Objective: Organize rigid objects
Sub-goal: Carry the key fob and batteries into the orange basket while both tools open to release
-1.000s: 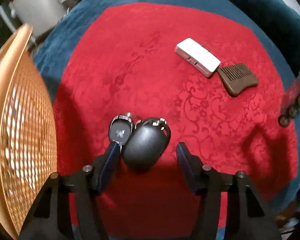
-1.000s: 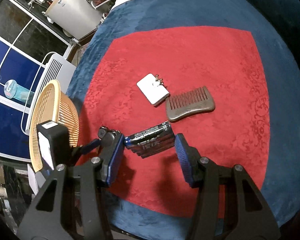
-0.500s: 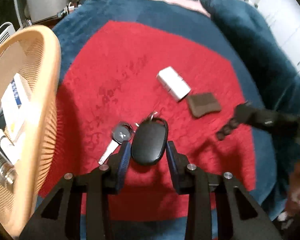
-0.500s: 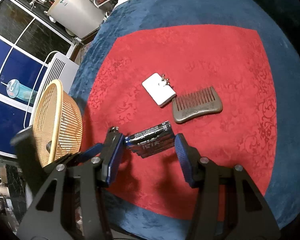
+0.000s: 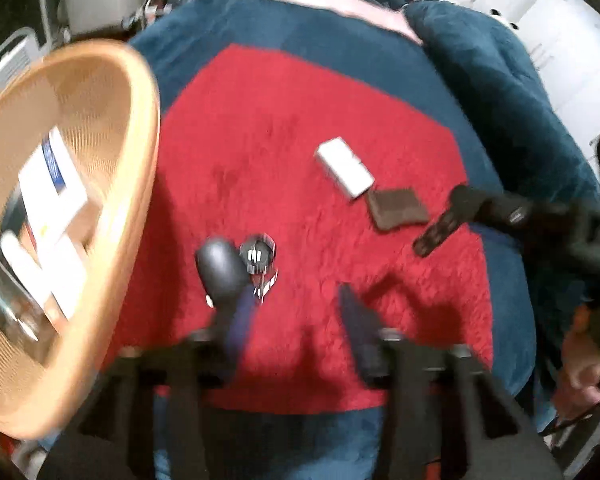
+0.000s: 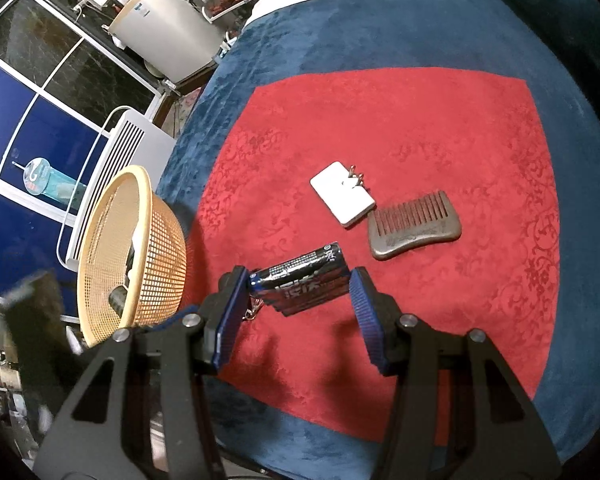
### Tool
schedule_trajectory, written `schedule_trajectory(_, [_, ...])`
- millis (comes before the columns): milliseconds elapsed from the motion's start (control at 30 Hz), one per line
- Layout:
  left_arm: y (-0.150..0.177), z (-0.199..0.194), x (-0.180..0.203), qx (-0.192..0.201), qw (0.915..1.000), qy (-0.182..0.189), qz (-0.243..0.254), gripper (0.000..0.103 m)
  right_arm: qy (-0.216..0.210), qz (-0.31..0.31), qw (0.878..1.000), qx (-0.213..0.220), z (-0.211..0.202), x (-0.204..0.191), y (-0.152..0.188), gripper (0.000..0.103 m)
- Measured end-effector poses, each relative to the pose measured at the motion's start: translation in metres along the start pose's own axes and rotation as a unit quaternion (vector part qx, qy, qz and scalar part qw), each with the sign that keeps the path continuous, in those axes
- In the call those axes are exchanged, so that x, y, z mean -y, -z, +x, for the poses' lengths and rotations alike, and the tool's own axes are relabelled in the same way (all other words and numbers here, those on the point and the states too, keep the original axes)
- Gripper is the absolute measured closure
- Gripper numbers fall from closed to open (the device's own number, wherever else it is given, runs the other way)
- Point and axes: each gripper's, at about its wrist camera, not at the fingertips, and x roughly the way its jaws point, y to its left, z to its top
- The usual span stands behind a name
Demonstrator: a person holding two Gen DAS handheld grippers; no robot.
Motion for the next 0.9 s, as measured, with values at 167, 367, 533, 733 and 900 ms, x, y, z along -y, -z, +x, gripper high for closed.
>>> schedule_trajectory(167, [0.013, 0.028, -0.015, -0.016, 0.998, -0.031, -0.052, 0.051, 0.003, 0.001, 1.0, -0.01, 0.007, 0.001, 0.004, 0.05])
schedule_trajectory(367, [0.001, 0.051, -0.006, -0.009, 0.9936, -0.112, 0.004, 0.051, 0.001, 0.002, 1.0, -0.011, 0.008, 0.004, 0.003, 0.05])
schedule_trajectory(533, [-0.003, 0.07, -0.009, -0.039, 0.9927, -0.111, 0.028, 0.068, 0.004, 0.013, 1.0, -0.013, 0.009, 0.013, 0.002, 0.05])
schedule_trajectory(733, [-0.004, 0.038, -0.014, -0.013, 0.9988, -0.045, -0.015, 0.069, 0.003, 0.019, 1.0, -0.013, 0.01, 0.02, -0.001, 0.05])
schedule_trajectory(900, [-0.01, 0.005, -0.003, 0.023, 0.9994, -0.018, -0.02, 0.069, -0.007, 0.017, 1.0, -0.013, 0.009, 0.017, -0.001, 0.05])
